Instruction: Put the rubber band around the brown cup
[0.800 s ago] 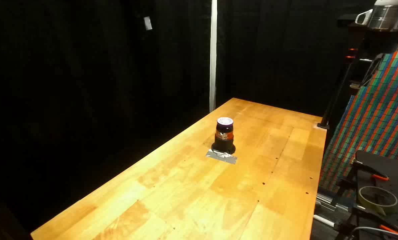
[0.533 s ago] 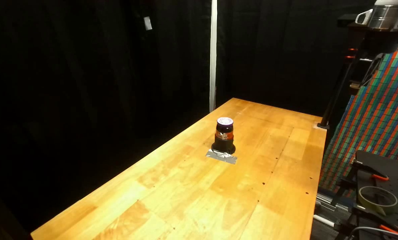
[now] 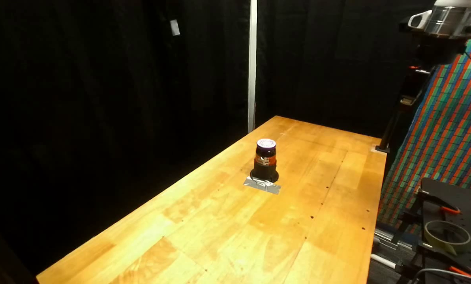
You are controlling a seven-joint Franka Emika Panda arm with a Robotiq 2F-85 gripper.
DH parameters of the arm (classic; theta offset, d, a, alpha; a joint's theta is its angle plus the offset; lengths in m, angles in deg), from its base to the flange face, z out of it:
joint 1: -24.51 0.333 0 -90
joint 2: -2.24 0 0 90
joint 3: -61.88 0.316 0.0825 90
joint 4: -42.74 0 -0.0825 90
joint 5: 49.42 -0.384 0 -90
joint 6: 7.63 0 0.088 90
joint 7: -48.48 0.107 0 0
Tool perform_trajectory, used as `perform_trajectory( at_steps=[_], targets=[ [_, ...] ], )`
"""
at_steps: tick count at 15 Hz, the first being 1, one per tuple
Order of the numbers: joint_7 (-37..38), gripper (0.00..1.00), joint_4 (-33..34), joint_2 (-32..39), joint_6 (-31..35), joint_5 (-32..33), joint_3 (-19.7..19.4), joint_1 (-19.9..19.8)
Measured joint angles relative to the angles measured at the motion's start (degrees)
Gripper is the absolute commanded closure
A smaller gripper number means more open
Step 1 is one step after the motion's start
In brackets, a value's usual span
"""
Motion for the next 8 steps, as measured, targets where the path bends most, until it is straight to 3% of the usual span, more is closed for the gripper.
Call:
perform_trajectory(
  at_steps=[4,8],
  targets=[
    [-7.0,0.0,4.8,12.7,12.0,0.0,-1.5,1.8],
    [-16.1,0.0,14.1,27.1,15.4,-3.1,-4.2,4.7]
  ],
)
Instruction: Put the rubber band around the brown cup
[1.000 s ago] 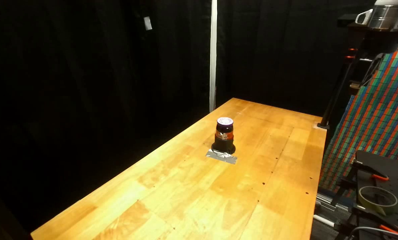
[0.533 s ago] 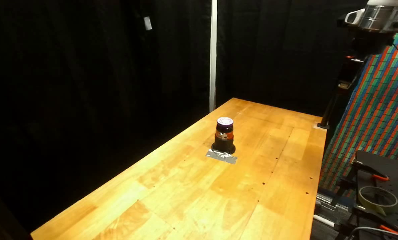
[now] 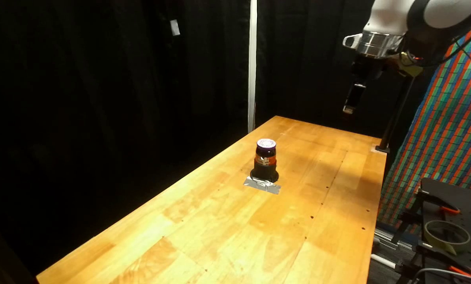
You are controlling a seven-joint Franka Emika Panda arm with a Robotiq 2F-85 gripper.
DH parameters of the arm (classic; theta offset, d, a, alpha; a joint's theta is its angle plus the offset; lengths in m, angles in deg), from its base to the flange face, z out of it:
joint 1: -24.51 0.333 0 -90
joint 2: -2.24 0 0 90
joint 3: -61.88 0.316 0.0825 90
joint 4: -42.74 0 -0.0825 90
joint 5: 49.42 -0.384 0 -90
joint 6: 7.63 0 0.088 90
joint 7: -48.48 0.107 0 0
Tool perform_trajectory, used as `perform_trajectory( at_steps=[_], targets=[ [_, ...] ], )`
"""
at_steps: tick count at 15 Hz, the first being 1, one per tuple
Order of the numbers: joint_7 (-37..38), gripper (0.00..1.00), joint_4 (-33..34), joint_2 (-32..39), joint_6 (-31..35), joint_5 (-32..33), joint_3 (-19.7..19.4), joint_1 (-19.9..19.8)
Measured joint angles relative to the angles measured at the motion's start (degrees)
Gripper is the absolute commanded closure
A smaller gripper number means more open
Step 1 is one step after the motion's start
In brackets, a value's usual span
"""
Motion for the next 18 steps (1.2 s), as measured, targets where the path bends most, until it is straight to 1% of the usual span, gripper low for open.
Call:
perform_trajectory(
  at_steps=[3,5,11,18],
  targets=[
    [-7.8,0.0,9.2,10.9,0.1,-6.2,-0.8,1.4],
    [-10.2,0.0,15.9,17.8,-1.0,-9.1,-0.2,1.5],
    [-8.8,0.0,35.5,34.4,-9.8,-9.7,3.8,1.5],
    [-5.5,0.0,56.8,49.2,-19.8,-8.3,5.9,1.9]
  ],
)
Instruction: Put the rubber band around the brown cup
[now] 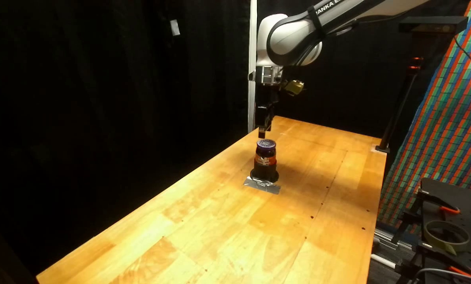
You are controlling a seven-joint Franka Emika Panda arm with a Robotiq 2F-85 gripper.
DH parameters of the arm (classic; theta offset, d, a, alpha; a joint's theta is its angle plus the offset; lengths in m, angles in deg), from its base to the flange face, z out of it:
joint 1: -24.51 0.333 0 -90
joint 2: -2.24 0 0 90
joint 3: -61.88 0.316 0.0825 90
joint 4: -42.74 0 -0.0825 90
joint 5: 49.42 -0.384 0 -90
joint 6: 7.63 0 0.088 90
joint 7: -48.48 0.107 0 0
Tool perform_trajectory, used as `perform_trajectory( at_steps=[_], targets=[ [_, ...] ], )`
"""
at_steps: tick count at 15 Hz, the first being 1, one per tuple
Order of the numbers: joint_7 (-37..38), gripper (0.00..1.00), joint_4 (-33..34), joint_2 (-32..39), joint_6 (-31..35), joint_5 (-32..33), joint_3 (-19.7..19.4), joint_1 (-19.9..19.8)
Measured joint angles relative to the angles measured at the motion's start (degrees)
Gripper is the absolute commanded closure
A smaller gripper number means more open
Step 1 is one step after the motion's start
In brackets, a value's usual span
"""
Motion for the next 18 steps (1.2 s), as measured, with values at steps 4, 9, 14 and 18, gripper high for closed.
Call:
perform_trajectory(
  at_steps=[4,9,14,18],
  targets=[
    [2.8,0.0,11.2,7.7,-6.1,2.7,0.0,1.3],
    [5.3,0.0,24.1,16.4,-14.9,5.6,-0.2,2.6],
    [5.9,0.0,35.3,23.6,-23.9,7.0,-0.3,3.4],
    [6.0,0.0,40.6,26.6,-28.8,7.5,-0.5,3.8]
  ],
)
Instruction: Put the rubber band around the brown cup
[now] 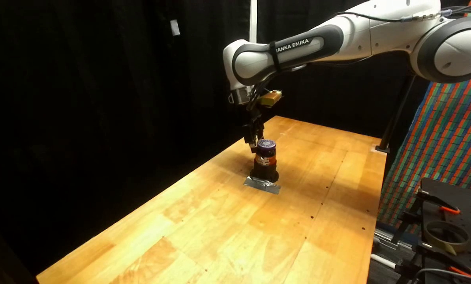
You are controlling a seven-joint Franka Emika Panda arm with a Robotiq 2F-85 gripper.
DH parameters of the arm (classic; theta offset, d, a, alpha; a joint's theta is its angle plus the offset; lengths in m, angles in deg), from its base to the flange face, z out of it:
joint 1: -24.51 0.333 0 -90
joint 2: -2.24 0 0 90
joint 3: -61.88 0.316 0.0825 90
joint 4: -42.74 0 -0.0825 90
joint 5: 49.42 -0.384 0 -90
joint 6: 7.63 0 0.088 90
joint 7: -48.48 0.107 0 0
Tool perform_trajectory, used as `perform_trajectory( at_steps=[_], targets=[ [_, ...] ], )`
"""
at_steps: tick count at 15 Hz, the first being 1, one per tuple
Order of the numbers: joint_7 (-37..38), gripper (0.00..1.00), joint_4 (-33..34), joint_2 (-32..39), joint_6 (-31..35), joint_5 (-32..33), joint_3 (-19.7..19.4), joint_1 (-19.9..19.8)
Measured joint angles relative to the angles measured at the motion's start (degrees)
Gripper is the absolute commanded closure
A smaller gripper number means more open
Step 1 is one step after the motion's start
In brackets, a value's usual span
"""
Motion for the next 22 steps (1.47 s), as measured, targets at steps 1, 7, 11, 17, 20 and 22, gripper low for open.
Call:
perform_trajectory(
  at_steps=[1,7,11,17,20,22],
  targets=[
    [0.0,0.0,0.8,0.4,-1.2,0.1,-0.1,0.2],
    [0.0,0.0,2.0,1.2,-5.5,0.8,-0.9,1.5],
    [0.1,0.0,1.9,1.4,-6.2,2.2,-1.4,2.4],
    [1.3,0.0,0.0,0.6,-4.8,2.5,-2.5,2.9],
    [1.3,0.0,-5.0,-2.1,-0.8,2.5,-2.7,2.9],
    [1.3,0.0,-10.0,-4.8,3.0,2.5,-2.7,2.7]
  ],
)
